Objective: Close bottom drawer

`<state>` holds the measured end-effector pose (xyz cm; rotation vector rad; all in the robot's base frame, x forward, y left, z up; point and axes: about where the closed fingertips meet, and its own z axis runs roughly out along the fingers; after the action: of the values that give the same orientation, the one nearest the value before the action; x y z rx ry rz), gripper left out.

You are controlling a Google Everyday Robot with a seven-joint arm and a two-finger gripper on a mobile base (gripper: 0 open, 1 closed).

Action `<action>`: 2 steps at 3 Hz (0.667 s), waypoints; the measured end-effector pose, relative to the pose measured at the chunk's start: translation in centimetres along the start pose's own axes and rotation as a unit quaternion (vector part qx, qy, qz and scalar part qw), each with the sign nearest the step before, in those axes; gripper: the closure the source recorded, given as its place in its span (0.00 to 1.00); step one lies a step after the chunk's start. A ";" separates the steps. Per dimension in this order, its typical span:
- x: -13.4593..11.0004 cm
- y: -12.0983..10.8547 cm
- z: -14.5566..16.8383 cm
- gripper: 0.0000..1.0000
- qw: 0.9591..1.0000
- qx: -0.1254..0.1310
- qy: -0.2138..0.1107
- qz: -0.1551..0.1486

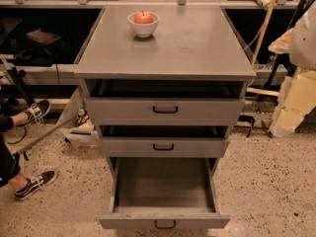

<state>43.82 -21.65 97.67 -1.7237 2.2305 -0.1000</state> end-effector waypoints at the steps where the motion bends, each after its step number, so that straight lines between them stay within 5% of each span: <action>1: 0.0 0.0 0.0 0.00 1.000 0.000 0.000 0.000; 2: -0.1 0.2 1.3 0.00 1.000 -0.002 -0.001 0.000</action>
Offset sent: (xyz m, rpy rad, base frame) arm 0.0057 0.0058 -0.0350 0.0063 0.0307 0.0065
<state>44.07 -21.35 96.42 -1.7262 2.2302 -0.0933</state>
